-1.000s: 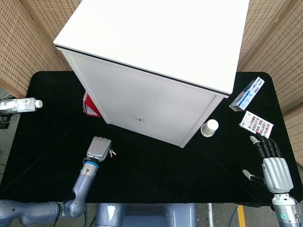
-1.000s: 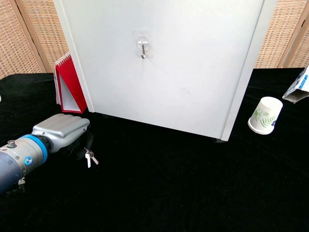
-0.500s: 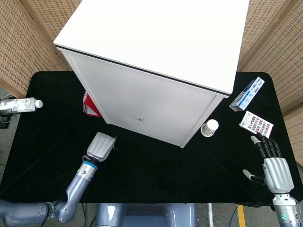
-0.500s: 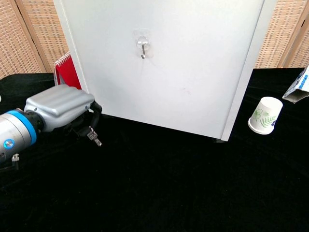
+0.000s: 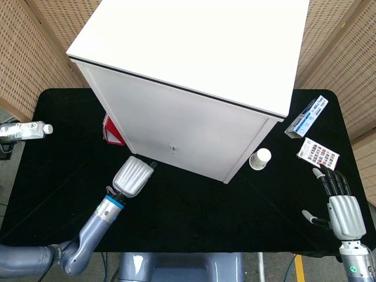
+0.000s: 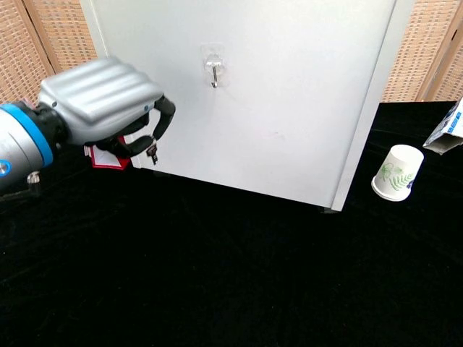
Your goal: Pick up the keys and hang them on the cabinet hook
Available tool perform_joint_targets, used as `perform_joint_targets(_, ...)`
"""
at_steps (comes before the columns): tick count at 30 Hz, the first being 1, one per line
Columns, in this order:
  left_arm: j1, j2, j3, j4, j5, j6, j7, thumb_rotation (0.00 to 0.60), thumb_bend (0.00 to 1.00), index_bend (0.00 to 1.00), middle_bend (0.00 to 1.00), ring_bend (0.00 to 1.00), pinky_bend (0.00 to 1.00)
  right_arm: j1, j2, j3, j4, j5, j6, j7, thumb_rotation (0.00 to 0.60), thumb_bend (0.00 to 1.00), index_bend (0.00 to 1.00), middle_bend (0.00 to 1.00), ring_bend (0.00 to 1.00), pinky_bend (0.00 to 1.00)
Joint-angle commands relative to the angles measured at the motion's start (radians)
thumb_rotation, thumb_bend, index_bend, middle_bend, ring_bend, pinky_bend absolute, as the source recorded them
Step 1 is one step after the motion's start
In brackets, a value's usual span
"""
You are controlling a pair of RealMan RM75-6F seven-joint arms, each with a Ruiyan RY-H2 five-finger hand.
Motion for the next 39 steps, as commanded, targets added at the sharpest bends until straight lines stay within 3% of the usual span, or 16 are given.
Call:
perform_joint_targets(1, -0.014, 0.006, -0.01, -0.002, 0.023, 0.0, 0.01, 0.6, 0.48, 0.56, 0.9, 0.94, 0.85, 0.0, 0.0, 0.001, 0.0, 0.0, 0.0, 0.001, 0.6, 0.13, 0.0, 0.0, 0.0, 0.0)
perform_joint_targets(30, -0.092, -0.039, -0.11, 0.002, 0.048, -0.011, 0.083, 0.6, 0.48, 0.56, 0.9, 0.94, 0.85, 0.007, 0.014, 0.01, 0.007, 0.026, -0.022, 0.047, 0.6, 0.13, 0.0, 0.0, 0.0, 0.0)
perform_joint_targets(39, -0.108, -0.065, -0.119, 0.034, 0.043, -0.01, 0.087, 0.6, 0.47, 0.56, 0.9, 0.94, 0.85, 0.01, 0.014, 0.011, 0.009, 0.028, -0.027, 0.054, 0.6, 0.13, 0.0, 0.0, 0.0, 0.0)
